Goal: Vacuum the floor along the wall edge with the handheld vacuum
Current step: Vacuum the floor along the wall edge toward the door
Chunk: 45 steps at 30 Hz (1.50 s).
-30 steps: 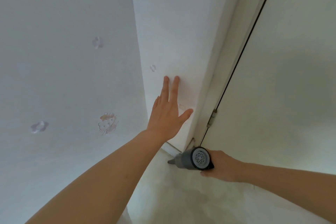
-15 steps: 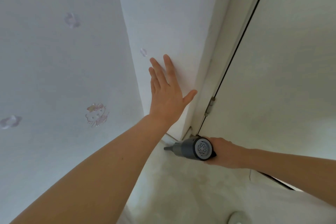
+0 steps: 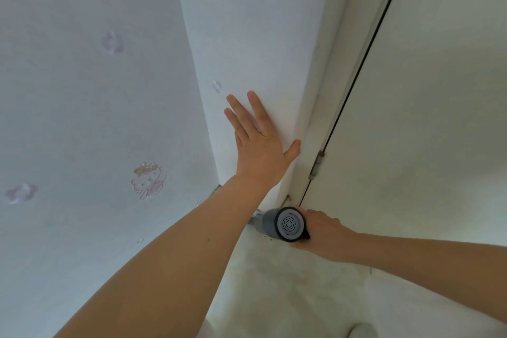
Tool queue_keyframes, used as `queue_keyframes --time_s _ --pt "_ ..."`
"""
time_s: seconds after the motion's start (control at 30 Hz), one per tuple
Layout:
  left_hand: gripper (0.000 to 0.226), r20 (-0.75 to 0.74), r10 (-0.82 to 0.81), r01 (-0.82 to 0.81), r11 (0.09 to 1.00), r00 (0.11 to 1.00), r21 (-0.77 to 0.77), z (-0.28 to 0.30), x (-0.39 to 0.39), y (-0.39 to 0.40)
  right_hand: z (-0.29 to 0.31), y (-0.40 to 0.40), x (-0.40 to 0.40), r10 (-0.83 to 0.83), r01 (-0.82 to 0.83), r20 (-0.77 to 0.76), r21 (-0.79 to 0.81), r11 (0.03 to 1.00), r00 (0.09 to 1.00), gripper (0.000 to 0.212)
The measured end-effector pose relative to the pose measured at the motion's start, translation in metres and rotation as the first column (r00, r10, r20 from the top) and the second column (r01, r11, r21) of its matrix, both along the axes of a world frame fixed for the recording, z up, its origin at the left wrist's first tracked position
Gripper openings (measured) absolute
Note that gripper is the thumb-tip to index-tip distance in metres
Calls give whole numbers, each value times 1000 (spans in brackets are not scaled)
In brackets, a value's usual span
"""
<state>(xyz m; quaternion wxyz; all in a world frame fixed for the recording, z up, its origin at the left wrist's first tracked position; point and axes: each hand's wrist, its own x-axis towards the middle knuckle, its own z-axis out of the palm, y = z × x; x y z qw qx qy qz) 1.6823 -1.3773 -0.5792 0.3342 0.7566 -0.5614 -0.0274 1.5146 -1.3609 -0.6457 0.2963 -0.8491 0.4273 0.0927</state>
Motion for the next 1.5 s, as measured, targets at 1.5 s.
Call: queue_keyframes --time_s 1.5 --pt "124 -90 1 -7 998 996 -61 -6 -4 -9 20 -6 -77 -158 152 41 126 980 987 24"
